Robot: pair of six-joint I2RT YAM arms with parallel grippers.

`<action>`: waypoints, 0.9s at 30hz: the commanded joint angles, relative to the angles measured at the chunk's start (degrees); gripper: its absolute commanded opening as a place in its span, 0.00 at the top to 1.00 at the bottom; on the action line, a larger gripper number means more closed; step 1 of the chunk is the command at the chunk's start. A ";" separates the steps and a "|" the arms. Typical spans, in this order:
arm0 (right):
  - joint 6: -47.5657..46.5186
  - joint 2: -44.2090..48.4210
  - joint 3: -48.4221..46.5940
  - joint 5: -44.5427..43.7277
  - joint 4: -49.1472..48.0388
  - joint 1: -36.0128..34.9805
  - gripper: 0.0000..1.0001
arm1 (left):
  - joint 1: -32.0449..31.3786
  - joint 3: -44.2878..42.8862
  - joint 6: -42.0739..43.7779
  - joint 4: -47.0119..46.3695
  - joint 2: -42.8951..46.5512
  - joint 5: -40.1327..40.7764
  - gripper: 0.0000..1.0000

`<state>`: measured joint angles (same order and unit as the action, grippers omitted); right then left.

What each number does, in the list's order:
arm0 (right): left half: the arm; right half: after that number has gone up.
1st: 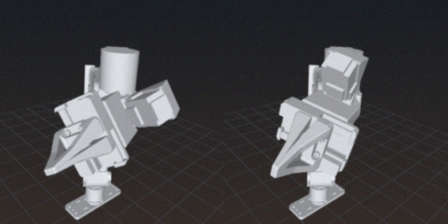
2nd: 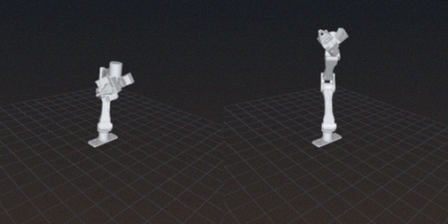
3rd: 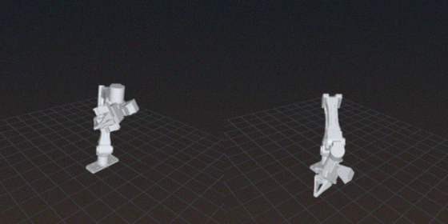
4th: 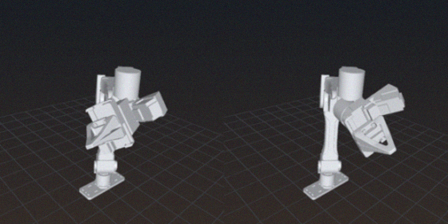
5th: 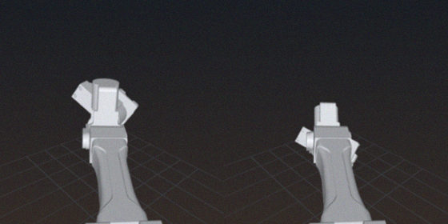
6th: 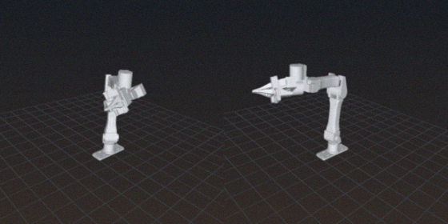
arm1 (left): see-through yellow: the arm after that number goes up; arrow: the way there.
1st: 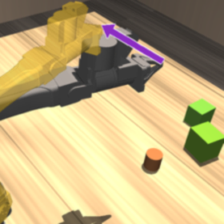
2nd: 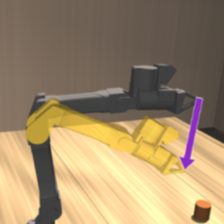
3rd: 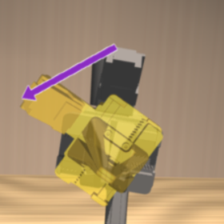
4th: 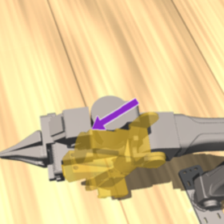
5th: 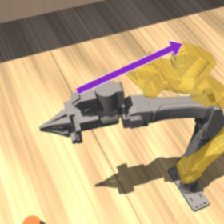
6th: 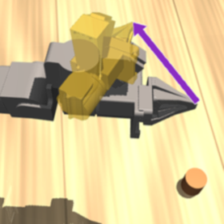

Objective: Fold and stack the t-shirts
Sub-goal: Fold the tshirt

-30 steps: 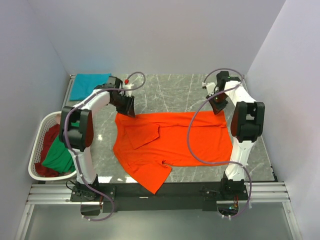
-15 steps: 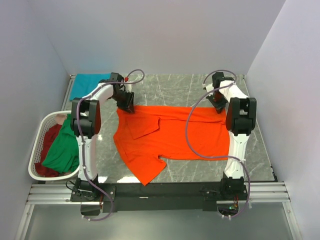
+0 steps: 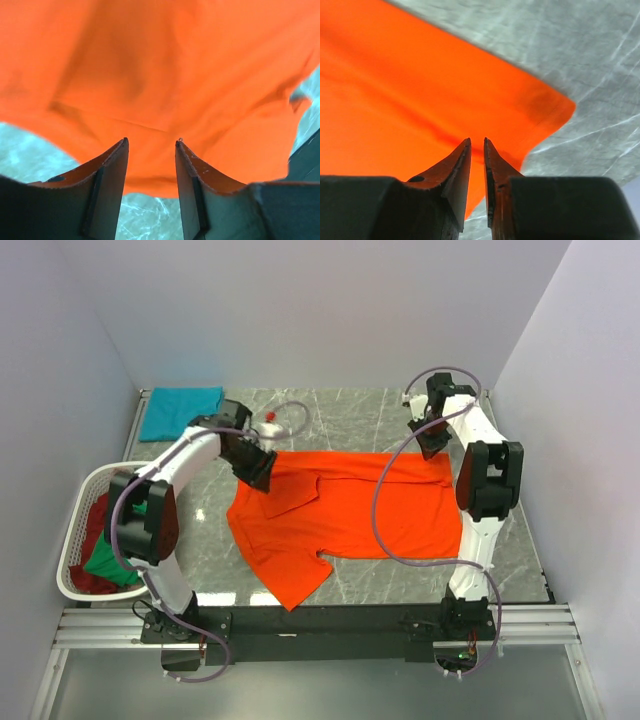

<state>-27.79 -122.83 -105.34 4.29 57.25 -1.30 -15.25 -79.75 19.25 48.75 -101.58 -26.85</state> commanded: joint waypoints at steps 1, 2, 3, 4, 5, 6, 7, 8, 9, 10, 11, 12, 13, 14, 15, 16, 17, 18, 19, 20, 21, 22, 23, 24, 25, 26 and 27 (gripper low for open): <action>1.68 3.21 0.49 4.14 2.86 -0.63 0.76 | -4.43 3.45 5.28 1.08 0.68 7.15 0.52; 2.47 3.21 0.22 5.36 3.38 -0.63 0.77 | -6.18 3.63 4.32 1.17 0.51 8.38 0.52; 2.83 3.21 -0.47 6.16 4.00 -0.72 0.77 | -6.81 3.54 3.53 1.34 0.07 9.35 0.53; 3.18 3.29 -0.92 7.30 5.14 -0.81 0.77 | -7.51 3.37 1.60 1.69 -0.63 10.14 0.53; 3.96 3.38 -1.18 9.57 5.58 -1.24 0.78 | -7.52 3.19 0.45 1.87 -0.90 10.06 0.53; 4.32 3.73 -1.27 11.07 5.94 -1.51 0.78 | -7.52 3.28 -0.69 2.22 -1.07 9.63 0.53; 4.85 4.43 -1.01 12.30 6.03 -1.86 0.78 | -7.52 3.45 -1.83 2.22 -1.16 9.28 0.52; 5.81 4.87 -0.75 13.53 5.94 -2.91 0.78 | -7.52 4.41 -3.50 2.05 -1.25 8.84 0.52; 6.34 5.22 0.04 16.24 5.77 -3.53 0.78 | -7.52 4.86 -4.21 1.87 -1.34 8.31 0.50; 7.13 6.01 0.48 17.49 4.89 -4.23 0.78 | -7.52 5.38 -4.74 1.44 -1.51 8.05 0.50; 8.79 6.37 1.01 19.07 4.19 -4.93 0.78 | -7.52 6.87 -5.70 0.91 -1.43 8.22 0.49; 9.94 6.63 1.88 21.35 3.40 -6.42 0.78 | -7.52 7.41 -6.06 -0.22 -1.51 8.48 0.48; 11.34 7.07 2.41 22.85 1.48 -7.04 0.78 | -7.52 7.85 -6.41 -0.76 -1.60 8.66 0.48; 13.97 7.07 2.77 24.52 0.50 -7.57 0.77 | -7.52 8.46 -7.28 -1.29 -1.69 8.57 0.48; 15.56 7.07 3.55 27.67 -2.03 -8.97 0.77 | -7.34 8.73 -7.73 -1.55 -1.60 7.79 0.48; 17.31 6.99 4.08 29.26 -3.62 -9.50 0.76 | -6.91 9.08 -8.17 -2.16 -1.26 6.39 0.47; 21.07 6.90 4.52 30.76 -5.21 -10.38 0.74 | -5.16 9.95 -9.04 -2.52 -0.99 4.63 0.47; 23.11 6.72 5.40 32.25 -6.88 -11.00 0.72 | -3.75 10.39 -9.57 -2.87 -0.55 -0.52 0.46; 25.05 5.85 5.67 34.70 -9.76 -12.57 0.69 | -0.52 10.66 -10.71 -2.96 0.06 -3.18 0.46; 27.59 5.32 5.93 36.03 -11.10 -13.28 0.65 | 1.08 10.92 -11.33 -2.87 0.24 -6.34 0.42; 30.31 4.88 6.20 36.92 -12.33 -13.90 0.62 | 2.57 11.10 -11.94 -2.96 0.50 -10.63 0.39; 31.73 4.09 6.29 37.53 -14.69 -15.56 0.61 | 4.76 11.36 -12.65 -3.13 1.11 -12.77 0.37; 34.10 3.74 6.55 38.41 -15.93 -16.36 0.58 | 5.40 11.98 -13.78 -4.01 1.56 -14.09 0.36; 35.08 3.56 7.07 38.51 -16.99 -17.32 0.57 | 5.66 12.42 -14.32 -4.45 1.91 -16.37 0.34; 35.78 3.30 7.34 38.51 -18.83 -18.12 0.56 | 5.84 12.86 -15.72 -5.06 2.52 -17.43 0.34; 37.09 3.21 8.04 38.51 -19.72 -19.69 0.56 | 5.84 13.90 -16.60 -6.72 2.70 -18.49 0.34; 37.46 3.21 8.39 38.33 -20.33 -20.31 0.56 | 5.84 14.52 -18.00 -7.70 2.88 -19.81 0.35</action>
<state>3.18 -119.72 -98.21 39.38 43.46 -19.29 -8.21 -66.89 5.78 44.42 -102.19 -36.93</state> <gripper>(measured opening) 0.438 0.657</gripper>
